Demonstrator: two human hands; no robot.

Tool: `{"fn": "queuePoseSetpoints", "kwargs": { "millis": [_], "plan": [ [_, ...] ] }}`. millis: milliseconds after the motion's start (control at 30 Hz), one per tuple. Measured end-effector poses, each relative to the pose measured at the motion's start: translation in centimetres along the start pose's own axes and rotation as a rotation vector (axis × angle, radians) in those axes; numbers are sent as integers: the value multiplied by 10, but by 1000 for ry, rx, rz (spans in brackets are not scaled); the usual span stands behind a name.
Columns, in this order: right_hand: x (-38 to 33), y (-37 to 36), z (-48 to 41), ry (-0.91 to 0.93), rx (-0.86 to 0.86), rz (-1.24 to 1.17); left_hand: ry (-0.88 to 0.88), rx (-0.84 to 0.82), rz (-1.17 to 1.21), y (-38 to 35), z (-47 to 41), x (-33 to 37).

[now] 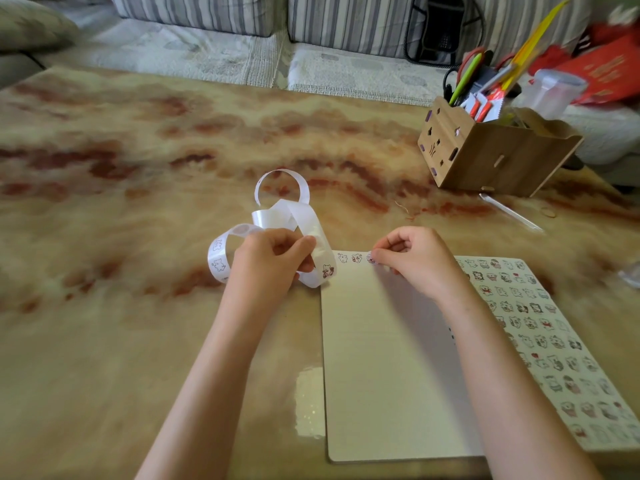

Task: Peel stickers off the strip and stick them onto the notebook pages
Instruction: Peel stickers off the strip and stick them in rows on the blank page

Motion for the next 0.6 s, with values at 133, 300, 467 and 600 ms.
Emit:
{"fn": "queuePoseSetpoints", "kwargs": {
  "millis": [133,300,467,600],
  "plan": [
    [0,-2,-1,37,42,24,1,1,4,0,0,-1],
    [2,0,0,72,79,76,2,2,7,0,1,-1],
    [3,1,-4,67,96,107,1,-8,-1,0,1,-1],
    [4,1,-5,59,113,140,3,-5,-1,-1,0,-2]
  ]
}}
Point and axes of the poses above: each hand's wrist, its own z-axis away from the middle knuckle, its own y-axis out of the back of the hand, x = y × z, the point moved 4 cm from there along -z, towards the middle knuckle, and after that the axes turned 14 degrees about -y, right-handed, at the moved point
